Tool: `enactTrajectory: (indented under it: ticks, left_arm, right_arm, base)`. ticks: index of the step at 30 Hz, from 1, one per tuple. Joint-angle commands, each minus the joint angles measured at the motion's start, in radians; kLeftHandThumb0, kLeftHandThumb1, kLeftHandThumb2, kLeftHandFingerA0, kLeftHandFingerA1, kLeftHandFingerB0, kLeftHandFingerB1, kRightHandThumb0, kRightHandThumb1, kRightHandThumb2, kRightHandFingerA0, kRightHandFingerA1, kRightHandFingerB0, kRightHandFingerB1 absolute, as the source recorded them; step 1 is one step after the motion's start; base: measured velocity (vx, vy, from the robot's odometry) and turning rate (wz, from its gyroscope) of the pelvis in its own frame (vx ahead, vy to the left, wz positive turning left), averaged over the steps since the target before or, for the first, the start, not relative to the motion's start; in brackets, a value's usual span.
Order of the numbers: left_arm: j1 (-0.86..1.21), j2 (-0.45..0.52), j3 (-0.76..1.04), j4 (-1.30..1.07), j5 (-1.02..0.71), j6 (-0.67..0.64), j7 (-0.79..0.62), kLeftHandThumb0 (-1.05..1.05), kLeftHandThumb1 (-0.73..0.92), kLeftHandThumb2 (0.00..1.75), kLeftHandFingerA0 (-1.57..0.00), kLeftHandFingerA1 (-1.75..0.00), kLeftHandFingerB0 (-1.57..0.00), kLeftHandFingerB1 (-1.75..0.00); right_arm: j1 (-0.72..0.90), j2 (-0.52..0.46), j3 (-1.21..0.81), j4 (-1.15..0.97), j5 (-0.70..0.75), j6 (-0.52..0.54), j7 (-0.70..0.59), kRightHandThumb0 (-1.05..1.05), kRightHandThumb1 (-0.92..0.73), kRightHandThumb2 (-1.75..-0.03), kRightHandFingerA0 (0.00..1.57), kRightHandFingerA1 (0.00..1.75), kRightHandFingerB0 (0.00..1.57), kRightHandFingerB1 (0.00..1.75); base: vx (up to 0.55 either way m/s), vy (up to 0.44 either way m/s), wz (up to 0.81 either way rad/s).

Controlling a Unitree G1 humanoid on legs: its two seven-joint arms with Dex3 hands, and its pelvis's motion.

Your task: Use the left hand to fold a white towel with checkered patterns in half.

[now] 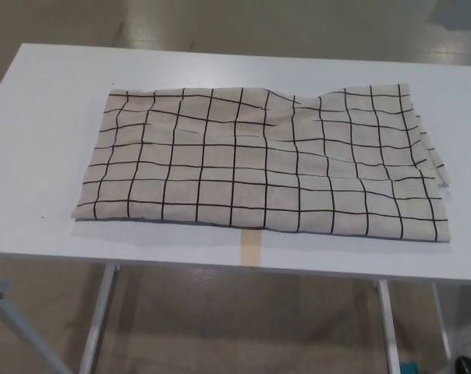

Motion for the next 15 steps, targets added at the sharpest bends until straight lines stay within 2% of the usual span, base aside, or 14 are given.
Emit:
enactTrajectory:
  ticks: [1, 6, 7, 8, 15]
  left_arm:
    - [-0.110, 0.119, -0.156, -0.157, 0.381, -0.240, 0.036, -0.55, 0.32, 0.64, -0.01, -0.19, -0.01, -0.18]
    - [-0.138, 0.135, -0.192, -0.134, 0.416, -0.231, 0.055, -0.55, 0.32, 0.64, -0.01, -0.19, -0.01, -0.18]
    - [-0.192, 0.154, -0.247, -0.099, 0.475, -0.194, 0.056, -0.54, 0.35, 0.75, 0.00, -0.16, 0.00, -0.18]
    - [-0.261, 0.178, -0.317, -0.054, 0.549, -0.149, 0.058, -0.54, 0.35, 0.75, 0.00, -0.16, 0.00, -0.18]
    - [-0.357, 0.210, -0.456, 0.050, 0.645, -0.064, 0.036, -0.58, 0.37, 0.74, 0.00, -0.09, 0.00, -0.14]
  right_arm:
    - [0.054, -0.015, 0.040, -0.034, -0.032, -0.023, 0.033, -0.36, -0.56, -0.57, 0.46, 0.40, 0.35, 0.33]
    - [0.052, -0.018, 0.045, -0.033, -0.031, -0.018, 0.029, -0.36, -0.56, -0.57, 0.46, 0.40, 0.35, 0.33]
    - [0.052, -0.017, 0.046, -0.029, -0.030, -0.020, 0.028, -0.35, -0.55, -0.57, 0.44, 0.40, 0.35, 0.33]
    - [0.051, -0.016, 0.047, -0.025, -0.029, -0.022, 0.026, -0.35, -0.55, -0.57, 0.44, 0.41, 0.35, 0.33]
    - [0.052, -0.019, 0.049, -0.035, -0.027, -0.004, 0.021, -0.35, -0.55, -0.57, 0.44, 0.41, 0.35, 0.33]
  base:
    - [0.00, 0.000, 0.00]
    - [0.00, 0.000, 0.00]
    - [0.00, 0.000, 0.00]
    - [0.00, 0.000, 0.00]
    - [0.00, 0.000, 0.00]
